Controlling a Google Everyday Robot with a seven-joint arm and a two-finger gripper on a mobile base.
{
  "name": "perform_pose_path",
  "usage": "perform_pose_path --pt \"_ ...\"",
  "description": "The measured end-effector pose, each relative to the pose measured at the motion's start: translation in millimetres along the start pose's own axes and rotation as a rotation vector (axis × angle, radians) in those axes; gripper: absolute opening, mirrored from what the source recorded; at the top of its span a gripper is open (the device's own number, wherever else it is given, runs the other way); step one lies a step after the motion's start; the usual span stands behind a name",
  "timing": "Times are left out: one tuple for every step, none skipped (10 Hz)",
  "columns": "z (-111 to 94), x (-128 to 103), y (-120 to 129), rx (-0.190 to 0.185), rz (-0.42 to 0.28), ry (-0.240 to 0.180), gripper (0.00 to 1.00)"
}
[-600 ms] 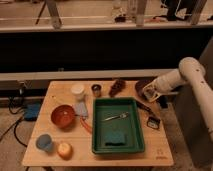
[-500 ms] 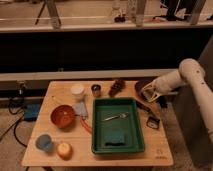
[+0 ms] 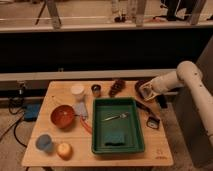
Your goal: Place eraser in purple bowl
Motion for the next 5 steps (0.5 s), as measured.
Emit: perform_pose_path --pt "4.1 -1.3 -6.0 0.014 0.018 0.008 0.08" --pt "10.3 -3.1 -9.8 0.026 0.026 0.004 0.08" --pt "14.9 -5.0 -13.4 0.049 0.029 -0.006 0.08" --pt "19.1 -5.8 -15.6 0.068 0.031 -0.011 0.08" --pt "23.7 -7.1 -18.1 0.085 0.029 -0.012 0.08"
